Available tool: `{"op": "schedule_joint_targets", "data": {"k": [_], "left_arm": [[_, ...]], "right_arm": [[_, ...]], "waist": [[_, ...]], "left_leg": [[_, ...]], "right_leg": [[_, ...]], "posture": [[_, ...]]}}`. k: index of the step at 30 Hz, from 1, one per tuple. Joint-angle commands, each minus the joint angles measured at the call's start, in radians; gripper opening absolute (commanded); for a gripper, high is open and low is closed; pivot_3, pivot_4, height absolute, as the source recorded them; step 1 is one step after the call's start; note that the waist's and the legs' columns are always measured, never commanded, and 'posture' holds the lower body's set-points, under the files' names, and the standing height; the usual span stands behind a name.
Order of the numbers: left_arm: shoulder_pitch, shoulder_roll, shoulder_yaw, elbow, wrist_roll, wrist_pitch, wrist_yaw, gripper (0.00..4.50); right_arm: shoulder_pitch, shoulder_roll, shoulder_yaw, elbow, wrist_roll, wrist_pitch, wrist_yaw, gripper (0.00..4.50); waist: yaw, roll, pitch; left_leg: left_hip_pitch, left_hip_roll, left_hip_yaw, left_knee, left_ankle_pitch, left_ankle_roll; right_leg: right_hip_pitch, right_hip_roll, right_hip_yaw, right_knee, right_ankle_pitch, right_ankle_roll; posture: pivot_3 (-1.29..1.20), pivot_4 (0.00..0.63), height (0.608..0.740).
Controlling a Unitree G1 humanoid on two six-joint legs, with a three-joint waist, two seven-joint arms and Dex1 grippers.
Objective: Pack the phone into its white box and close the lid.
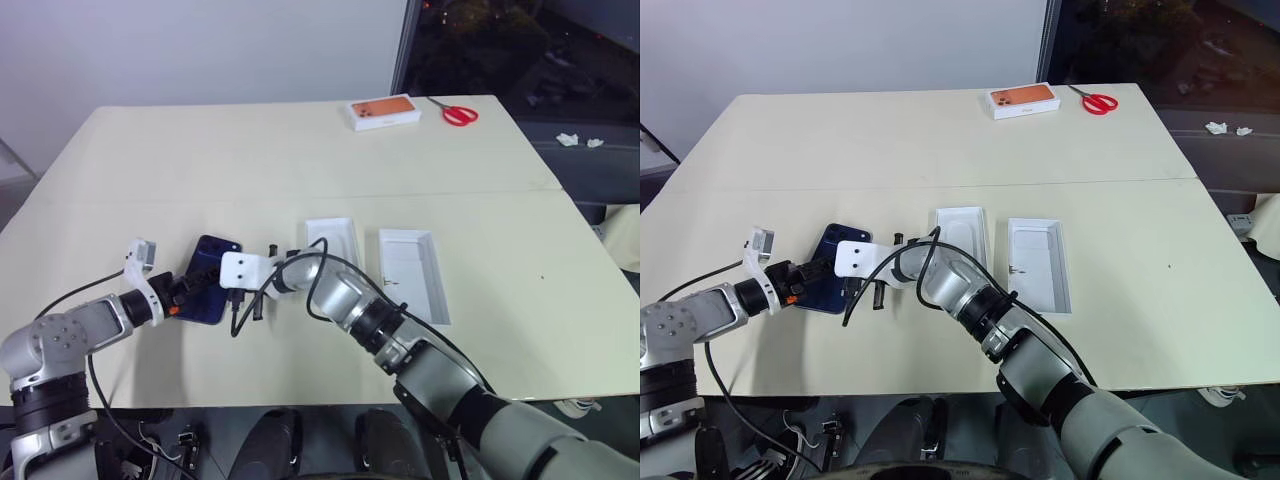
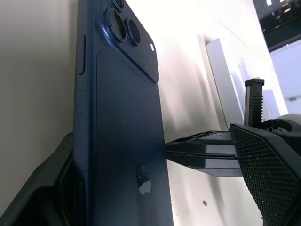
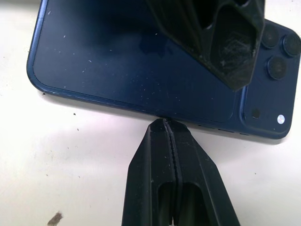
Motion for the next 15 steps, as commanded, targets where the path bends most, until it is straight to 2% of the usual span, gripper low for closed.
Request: {"op": "schedule_joint_targets", "data": {"k": [1, 4, 15], "left_arm": [[0.042, -0.02, -0.035, 0.037, -0.004, 0.054, 0.008, 3.18], [0.053, -0.019, -0.028, 0.033, -0.013, 0.06, 0.01, 1.76], [0.095, -0.012, -0.031, 0.02, -0.027, 0.056, 0.017, 1.76]], "right_arm": [[-0.014, 0.003, -0.009, -0.012, 0.001, -0.021, -0.006, 0.0], [-0.013, -0.001, -0.008, -0.014, -0.001, -0.027, -0.006, 0.0], [-0.011, -0.009, -0.004, -0.018, -0.006, -0.039, -0.015, 0.0]], "waist": [[-0.004, 0.0, 0.0], [0.0, 0.0, -0.001], [-0.008, -0.001, -0.002]], "left_leg": [[0.0, 0.0, 0.0, 0.0, 0.0, 0.0], [0.0, 0.0, 0.0, -0.003, 0.001, -0.001], [0.008, 0.001, 0.001, -0.011, 0.0, 0.0]], "right_leg": [[0.0, 0.0, 0.0, 0.0, 0.0, 0.0], [-0.001, 0.0, 0.0, -0.001, 0.0, 0.0], [0.004, 0.0, 0.002, -0.005, 0.0, 0.0]], "posture": [[0.0, 0.15, 0.74], [0.0, 0.15, 0.74], [0.0, 0.15, 0.74]]}}
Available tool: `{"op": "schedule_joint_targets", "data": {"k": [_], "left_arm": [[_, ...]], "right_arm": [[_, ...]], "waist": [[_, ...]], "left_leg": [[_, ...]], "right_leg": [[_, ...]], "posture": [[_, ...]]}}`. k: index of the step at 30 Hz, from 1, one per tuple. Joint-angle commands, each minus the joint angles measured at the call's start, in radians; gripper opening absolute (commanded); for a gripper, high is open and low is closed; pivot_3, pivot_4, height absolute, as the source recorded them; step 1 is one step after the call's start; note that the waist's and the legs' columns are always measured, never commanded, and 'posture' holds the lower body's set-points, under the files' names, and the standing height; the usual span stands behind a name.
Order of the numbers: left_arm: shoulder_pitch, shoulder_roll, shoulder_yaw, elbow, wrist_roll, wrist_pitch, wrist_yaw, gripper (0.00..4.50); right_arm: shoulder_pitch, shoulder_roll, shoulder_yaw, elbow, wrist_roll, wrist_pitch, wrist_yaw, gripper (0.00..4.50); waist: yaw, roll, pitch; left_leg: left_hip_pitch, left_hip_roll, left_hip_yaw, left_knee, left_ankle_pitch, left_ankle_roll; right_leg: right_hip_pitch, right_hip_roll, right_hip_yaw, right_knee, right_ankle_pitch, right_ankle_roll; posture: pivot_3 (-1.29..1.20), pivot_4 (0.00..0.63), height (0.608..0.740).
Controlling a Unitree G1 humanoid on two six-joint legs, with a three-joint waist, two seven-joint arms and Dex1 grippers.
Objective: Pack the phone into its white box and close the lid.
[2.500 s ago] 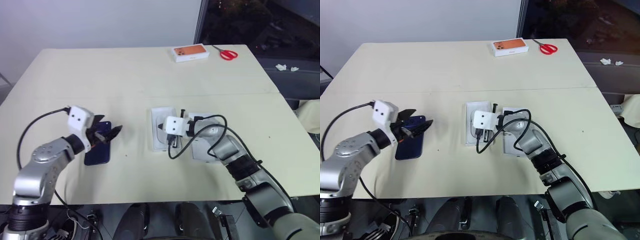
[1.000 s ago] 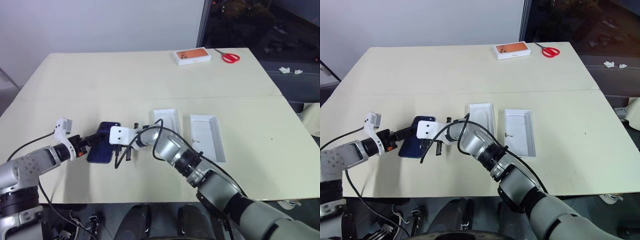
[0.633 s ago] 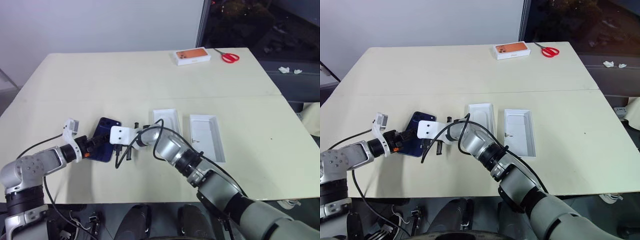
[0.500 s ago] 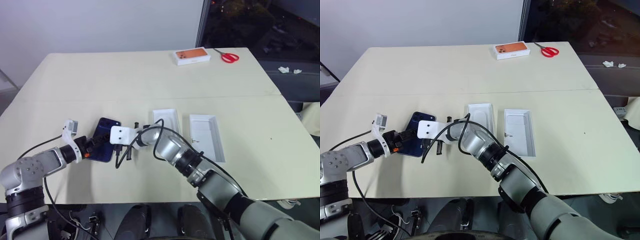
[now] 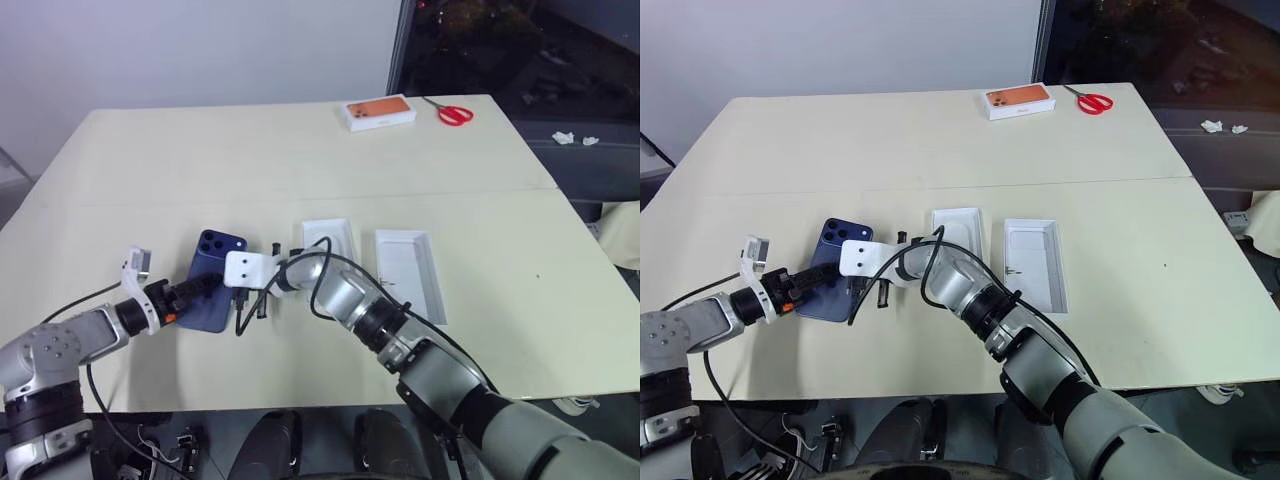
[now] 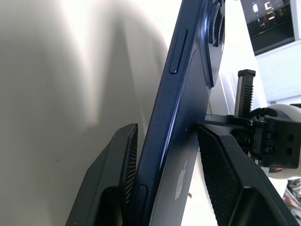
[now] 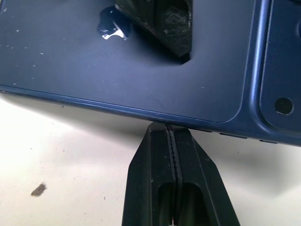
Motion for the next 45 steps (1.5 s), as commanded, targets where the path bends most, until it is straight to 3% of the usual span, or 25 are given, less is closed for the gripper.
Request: {"op": "schedule_joint_targets", "data": {"k": [1, 25, 33, 41, 45], "left_arm": [[0.05, -0.016, -0.062, 0.009, 0.038, 0.026, 0.039, 1.76], [0.107, -0.038, -0.154, -0.093, 0.103, -0.031, 0.133, 1.64], [0.077, -0.067, -0.1, -0.053, 0.086, -0.033, 0.166, 1.53], [0.021, -0.155, 0.097, 0.035, -0.03, 0.063, 0.248, 1.53], [0.035, -0.192, 0.116, 0.014, -0.046, 0.068, 0.285, 1.53]], "right_arm": [[-0.012, 0.01, -0.006, -0.019, -0.001, -0.021, -0.008, 0.0], [-0.142, 0.069, -0.054, 0.127, 0.01, 0.001, -0.064, 0.0], [-0.136, 0.063, -0.058, 0.129, 0.01, -0.004, -0.065, 0.0], [-0.103, 0.046, -0.062, 0.097, 0.011, 0.003, -0.064, 0.0], [-0.077, 0.03, -0.057, 0.062, 0.01, 0.012, -0.054, 0.0]], "waist": [[0.0, 0.0, 0.0], [0.002, 0.003, -0.001], [0.007, 0.004, -0.002], [0.007, 0.004, -0.002], [0.009, 0.004, -0.002]], "left_leg": [[0.001, 0.0, 0.0, 0.0, 0.0, 0.0], [0.005, 0.0, 0.0, -0.001, -0.001, 0.001], [0.005, 0.0, 0.0, -0.001, -0.001, 0.001], [0.005, 0.0, 0.0, -0.001, -0.001, 0.001], [0.005, 0.0, 0.0, -0.001, -0.001, 0.001]], "right_leg": [[0.001, 0.0, 0.0, 0.0, 0.0, 0.0], [0.005, 0.0, 0.0, -0.001, 0.0, 0.0], [0.005, 0.0, 0.0, -0.001, 0.0, 0.0], [0.005, 0.0, -0.001, -0.001, 0.0, 0.0], [0.006, 0.0, -0.001, -0.002, 0.0, 0.0]], "posture": [[0.0, 0.15, 0.74], [0.0, 0.15, 0.74], [0.0, 0.15, 0.74], [0.0, 0.15, 0.74], [0.0, 0.15, 0.74]]}}
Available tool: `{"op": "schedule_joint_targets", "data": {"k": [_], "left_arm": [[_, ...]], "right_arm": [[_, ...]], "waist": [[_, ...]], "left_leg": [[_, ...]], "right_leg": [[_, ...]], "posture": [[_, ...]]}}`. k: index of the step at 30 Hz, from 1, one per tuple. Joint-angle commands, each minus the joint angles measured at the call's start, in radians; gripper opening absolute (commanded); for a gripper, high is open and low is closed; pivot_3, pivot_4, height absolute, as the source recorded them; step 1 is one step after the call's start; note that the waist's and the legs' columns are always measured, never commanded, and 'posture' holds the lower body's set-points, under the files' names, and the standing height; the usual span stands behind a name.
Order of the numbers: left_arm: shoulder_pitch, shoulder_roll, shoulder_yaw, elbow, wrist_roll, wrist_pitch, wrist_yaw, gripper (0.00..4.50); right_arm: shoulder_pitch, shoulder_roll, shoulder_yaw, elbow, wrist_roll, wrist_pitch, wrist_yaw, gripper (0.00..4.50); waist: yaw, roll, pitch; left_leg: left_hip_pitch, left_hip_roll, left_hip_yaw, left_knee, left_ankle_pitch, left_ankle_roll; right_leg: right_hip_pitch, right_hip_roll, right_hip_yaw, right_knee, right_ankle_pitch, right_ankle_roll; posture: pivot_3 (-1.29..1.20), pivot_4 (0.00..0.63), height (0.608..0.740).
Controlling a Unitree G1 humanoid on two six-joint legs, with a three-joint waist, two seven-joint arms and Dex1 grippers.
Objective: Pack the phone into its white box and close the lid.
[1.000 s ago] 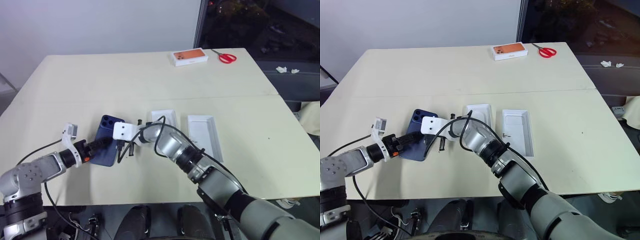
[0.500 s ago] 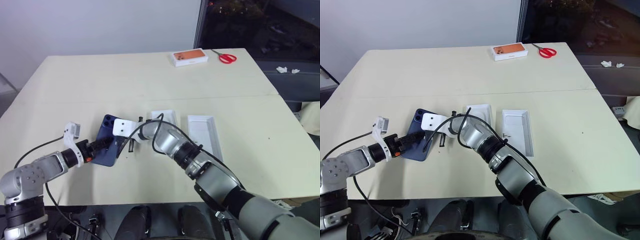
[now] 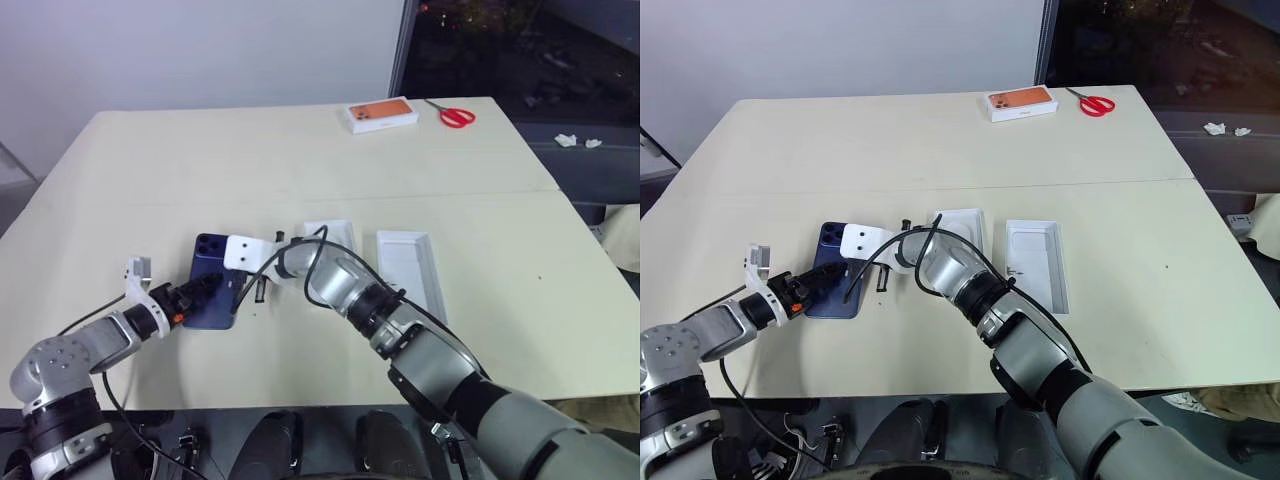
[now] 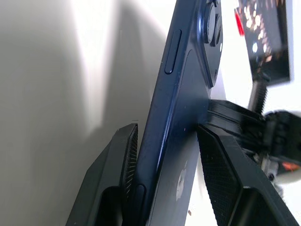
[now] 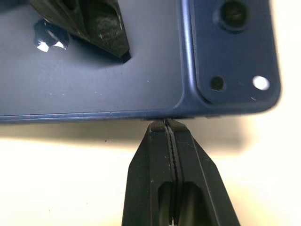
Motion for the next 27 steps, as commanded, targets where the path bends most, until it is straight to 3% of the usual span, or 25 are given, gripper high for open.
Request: {"op": "schedule_joint_targets", "data": {"k": [1, 6, 12, 18, 27], "left_arm": [[0.041, -0.045, -0.017, 0.002, 0.017, 0.031, 0.085, 1.53], [0.001, -0.086, 0.092, 0.005, -0.023, 0.001, 0.21, 1.53], [0.049, -0.041, 0.034, -0.075, -0.012, 0.01, 0.19, 1.53], [0.069, -0.042, 0.012, -0.099, -0.037, 0.024, 0.201, 4.33], [0.113, 0.027, -0.035, -0.084, -0.037, 0.022, 0.147, 4.47]], "right_arm": [[0.014, -0.003, -0.007, -0.074, 0.005, -0.003, 0.01, 0.0], [0.041, -0.014, -0.01, -0.111, 0.007, 0.017, 0.017, 0.0], [0.064, -0.022, 0.0, -0.143, 0.003, 0.025, 0.024, 0.0], [0.067, -0.02, -0.003, -0.15, 0.005, 0.03, 0.026, 0.0], [0.068, -0.026, -0.007, -0.165, 0.009, 0.027, 0.031, 0.0]], "waist": [[0.0, 0.0, 0.0], [0.0, 0.0, 0.0], [-0.008, -0.002, 0.0], [-0.019, -0.002, 0.0], [-0.032, -0.002, 0.0]], "left_leg": [[0.0, 0.0, 0.0, 0.0, 0.0, 0.0], [0.0, 0.0, 0.0, 0.0, 0.0, 0.0], [0.0, 0.001, 0.0, 0.0, 0.0, -0.001], [0.0, 0.002, 0.0, -0.003, 0.001, -0.003], [0.001, 0.002, -0.001, -0.006, 0.002, -0.004]], "right_leg": [[0.0, 0.0, 0.0, 0.0, 0.0, 0.0], [0.0, 0.0, 0.0, 0.0, 0.0, 0.0], [0.0, 0.001, 0.0, 0.0, 0.0, 0.0], [-0.001, 0.001, 0.0, 0.0, 0.0, 0.0], [-0.003, 0.002, 0.0, 0.0, -0.001, -0.001]], "posture": [[0.0, 0.15, 0.74], [0.0, 0.15, 0.74], [0.0, 0.15, 0.74], [0.0, 0.15, 0.74], [0.0, 0.15, 0.74]]}}
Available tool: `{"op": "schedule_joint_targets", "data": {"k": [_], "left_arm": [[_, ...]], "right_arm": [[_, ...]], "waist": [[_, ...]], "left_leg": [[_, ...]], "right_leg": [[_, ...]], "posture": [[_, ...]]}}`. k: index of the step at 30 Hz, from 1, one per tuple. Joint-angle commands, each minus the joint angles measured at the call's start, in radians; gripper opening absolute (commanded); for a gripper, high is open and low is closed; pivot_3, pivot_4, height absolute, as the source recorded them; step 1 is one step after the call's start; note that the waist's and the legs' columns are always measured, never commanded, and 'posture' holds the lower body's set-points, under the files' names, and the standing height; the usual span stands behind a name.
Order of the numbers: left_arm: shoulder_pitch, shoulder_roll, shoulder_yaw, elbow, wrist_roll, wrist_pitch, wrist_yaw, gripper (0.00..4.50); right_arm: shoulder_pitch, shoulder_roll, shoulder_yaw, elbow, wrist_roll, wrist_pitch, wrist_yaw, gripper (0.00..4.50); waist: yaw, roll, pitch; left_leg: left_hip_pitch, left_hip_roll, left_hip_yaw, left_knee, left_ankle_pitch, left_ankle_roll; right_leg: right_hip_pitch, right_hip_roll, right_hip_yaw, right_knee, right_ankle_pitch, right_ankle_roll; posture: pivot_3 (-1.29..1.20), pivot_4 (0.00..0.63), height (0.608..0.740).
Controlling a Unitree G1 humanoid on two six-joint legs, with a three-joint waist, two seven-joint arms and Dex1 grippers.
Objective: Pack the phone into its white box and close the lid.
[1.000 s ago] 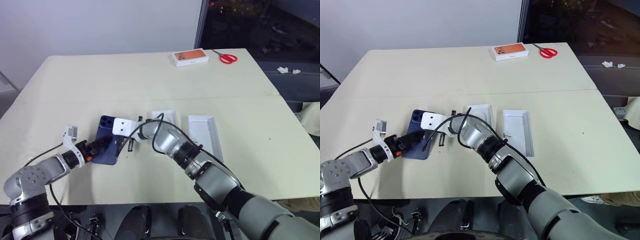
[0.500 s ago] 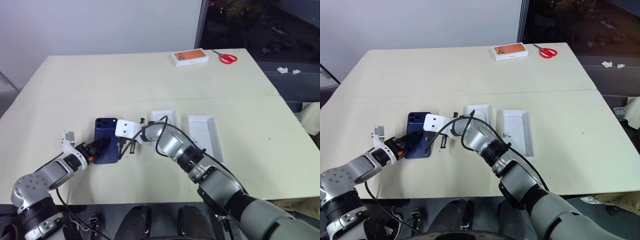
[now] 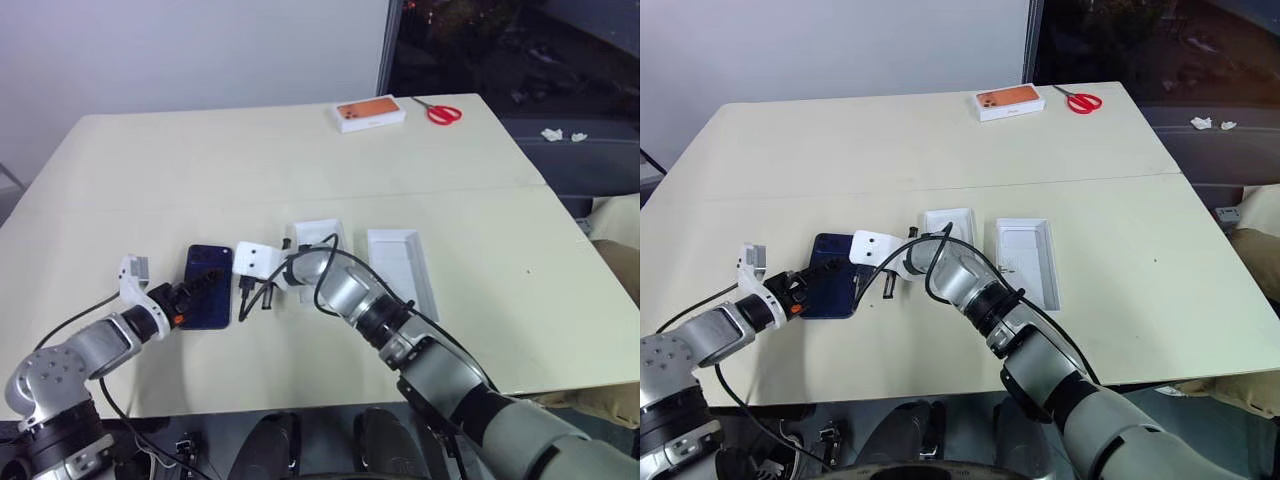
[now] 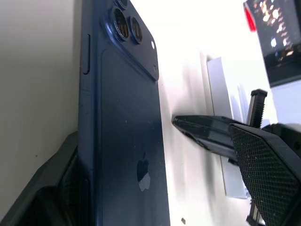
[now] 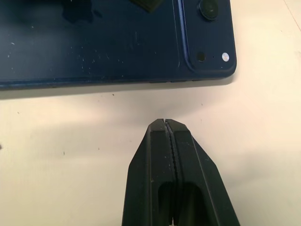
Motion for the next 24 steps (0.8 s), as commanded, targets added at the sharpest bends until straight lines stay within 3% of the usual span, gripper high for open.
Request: {"op": "schedule_joint_targets", "data": {"k": [1, 7, 10, 13, 23, 24], "left_arm": [[0.065, 0.025, -0.035, 0.066, 0.043, 0.024, 0.003, 4.47], [0.095, 0.048, -0.032, 0.054, 0.028, 0.025, -0.021, 4.47], [0.108, 0.058, -0.014, 0.051, 0.016, 0.024, -0.022, 3.6], [0.124, 0.07, -0.006, 0.041, -0.007, 0.028, -0.044, 2.06], [0.162, 0.097, -0.022, 0.074, -0.007, 0.002, -0.101, 2.06], [0.163, 0.093, -0.022, 0.08, -0.006, -0.003, -0.103, 1.78]], "right_arm": [[-0.009, 0.009, -0.009, -0.064, 0.012, -0.008, 0.006, 0.0], [-0.001, 0.011, -0.005, -0.079, 0.015, -0.005, 0.013, 0.0], [0.007, 0.01, 0.003, -0.085, 0.014, -0.007, 0.018, 0.0], [0.006, 0.012, 0.002, -0.085, 0.015, -0.008, 0.02, 0.0], [0.003, 0.012, 0.002, -0.081, 0.013, -0.014, 0.022, 0.0], [0.004, 0.012, 0.002, -0.082, 0.013, -0.014, 0.022, 0.0]], "waist": [[-0.002, 0.0, 0.0], [-0.007, 0.0, 0.0], [-0.013, 0.0, 0.0], [-0.018, -0.001, 0.0], [-0.019, -0.002, 0.001], [-0.019, -0.002, 0.001]], "left_leg": [[0.0, 0.0, 0.0, 0.0, 0.0, 0.0], [0.0, 0.0, 0.0, -0.003, 0.0, 0.0], [0.0, 0.0, 0.0, -0.004, 0.0, -0.001], [0.0, 0.0, 0.0, -0.006, 0.0, -0.001], [-0.001, 0.0, 0.0, -0.006, 0.001, -0.001], [-0.001, 0.0, 0.0, -0.006, 0.001, -0.001]], "right_leg": [[0.0, 0.0, 0.0, 0.0, 0.0, 0.0], [-0.001, 0.0, 0.001, -0.001, -0.001, -0.001], [-0.002, 0.0, 0.001, -0.001, -0.001, -0.001], [-0.004, 0.0, 0.001, -0.001, -0.001, -0.002], [-0.005, 0.0, 0.002, -0.001, -0.001, -0.002], [-0.005, 0.0, 0.002, -0.001, -0.001, -0.002]], "posture": [[0.0, 0.15, 0.74], [0.0, 0.15, 0.74], [0.0, 0.15, 0.74], [0.0, 0.15, 0.74], [0.0, 0.15, 0.74], [0.0, 0.15, 0.74]]}}
